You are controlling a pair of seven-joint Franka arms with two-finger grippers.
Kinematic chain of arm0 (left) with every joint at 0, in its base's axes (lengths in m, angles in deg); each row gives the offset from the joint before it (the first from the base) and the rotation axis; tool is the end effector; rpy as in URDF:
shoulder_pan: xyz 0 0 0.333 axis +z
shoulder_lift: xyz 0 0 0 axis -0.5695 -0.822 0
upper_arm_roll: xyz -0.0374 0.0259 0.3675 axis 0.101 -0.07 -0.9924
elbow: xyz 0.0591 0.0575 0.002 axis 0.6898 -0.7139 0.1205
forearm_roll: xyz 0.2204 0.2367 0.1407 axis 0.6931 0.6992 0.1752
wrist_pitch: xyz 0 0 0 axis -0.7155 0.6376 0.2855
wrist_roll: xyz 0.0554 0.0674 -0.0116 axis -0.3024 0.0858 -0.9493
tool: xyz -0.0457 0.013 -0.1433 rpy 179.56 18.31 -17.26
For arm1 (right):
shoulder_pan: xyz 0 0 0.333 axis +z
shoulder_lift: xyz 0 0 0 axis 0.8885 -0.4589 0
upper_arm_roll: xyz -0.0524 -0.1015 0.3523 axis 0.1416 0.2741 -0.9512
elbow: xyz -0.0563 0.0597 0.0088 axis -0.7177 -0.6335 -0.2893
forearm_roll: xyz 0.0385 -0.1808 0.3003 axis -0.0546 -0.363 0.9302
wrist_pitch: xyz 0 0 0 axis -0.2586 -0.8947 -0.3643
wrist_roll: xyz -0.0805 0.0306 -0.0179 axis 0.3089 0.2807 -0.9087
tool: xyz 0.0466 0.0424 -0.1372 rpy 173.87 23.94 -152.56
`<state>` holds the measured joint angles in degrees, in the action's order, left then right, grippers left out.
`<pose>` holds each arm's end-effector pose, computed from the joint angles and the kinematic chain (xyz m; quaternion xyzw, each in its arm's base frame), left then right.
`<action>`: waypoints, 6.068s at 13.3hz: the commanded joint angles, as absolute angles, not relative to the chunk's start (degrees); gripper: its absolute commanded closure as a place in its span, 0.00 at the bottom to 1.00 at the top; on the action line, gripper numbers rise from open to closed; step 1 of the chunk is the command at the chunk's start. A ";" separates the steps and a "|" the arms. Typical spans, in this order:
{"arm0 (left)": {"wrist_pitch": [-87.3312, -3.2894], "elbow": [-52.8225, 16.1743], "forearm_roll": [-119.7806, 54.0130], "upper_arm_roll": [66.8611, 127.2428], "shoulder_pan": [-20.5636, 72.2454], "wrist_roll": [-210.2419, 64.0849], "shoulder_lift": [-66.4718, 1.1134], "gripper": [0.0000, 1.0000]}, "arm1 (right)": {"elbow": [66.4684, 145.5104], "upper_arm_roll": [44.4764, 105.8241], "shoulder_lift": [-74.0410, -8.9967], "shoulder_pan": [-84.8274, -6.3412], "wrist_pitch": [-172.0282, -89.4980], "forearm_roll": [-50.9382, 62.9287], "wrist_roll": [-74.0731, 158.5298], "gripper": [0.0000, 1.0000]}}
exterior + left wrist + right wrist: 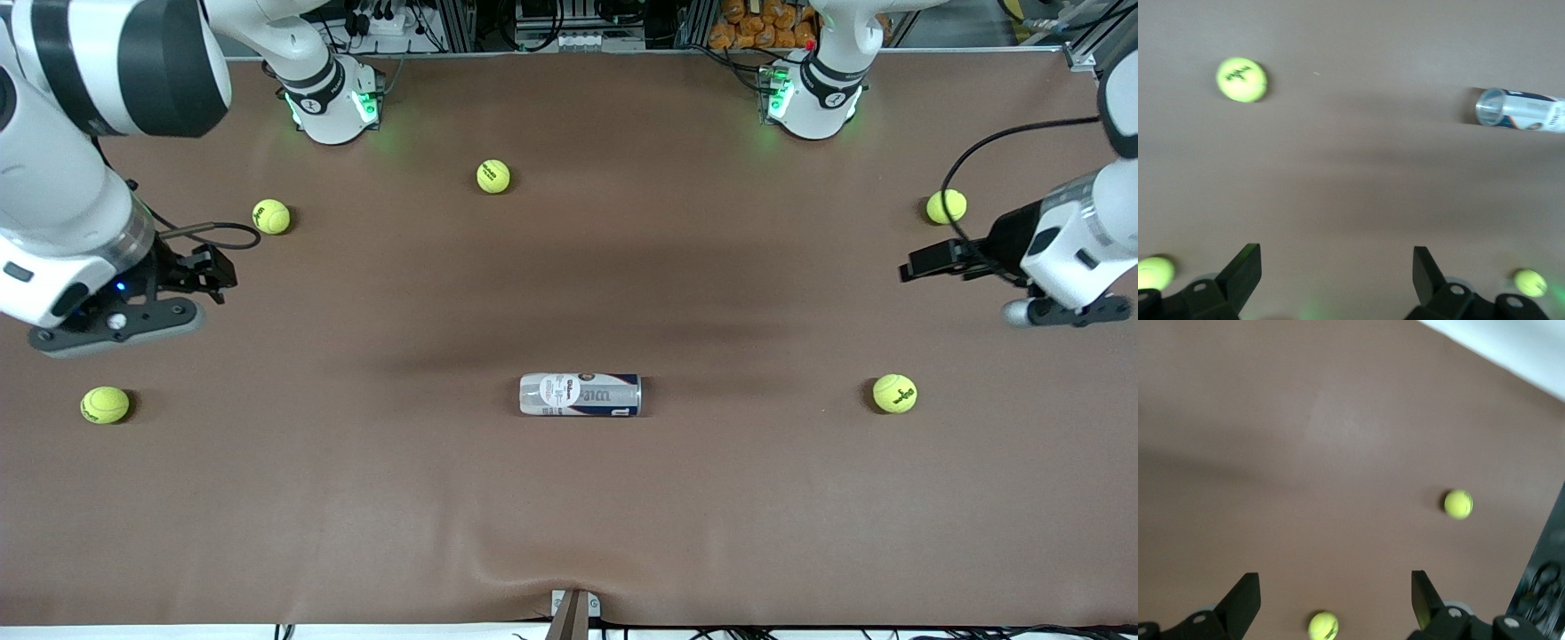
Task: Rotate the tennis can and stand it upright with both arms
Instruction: 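Move the left gripper toward the can's open end, then grasp the can's rim end with the left gripper, then lift and rotate the can upright with the left gripper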
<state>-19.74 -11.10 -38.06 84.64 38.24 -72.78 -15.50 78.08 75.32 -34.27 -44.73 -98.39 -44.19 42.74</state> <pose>0.5492 -0.0547 0.5463 0.9871 0.0460 -0.0905 0.1237 0.5898 0.1015 0.6137 0.9816 0.1367 -0.0262 0.1307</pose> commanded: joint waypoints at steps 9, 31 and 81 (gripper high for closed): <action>-22.00 -12.56 -61.05 84.79 39.46 -66.57 -24.71 0.00 | 92.27 74.10 -19.75 -61.53 -99.31 -30.76 45.85 0.00; -40.47 -12.39 -95.50 85.32 30.85 -45.98 -47.39 0.00 | 101.45 70.41 -13.92 -64.88 -106.37 -31.03 46.12 0.00; -44.46 0.42 -41.86 85.23 2.83 -116.77 -36.50 1.00 | 101.98 70.40 -15.07 -64.70 -105.58 -31.03 46.12 0.00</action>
<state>-48.91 -1.43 -47.53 86.09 5.98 -110.15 -38.11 101.54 71.46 -15.39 -63.35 -105.54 -31.51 45.61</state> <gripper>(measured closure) 0.947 0.000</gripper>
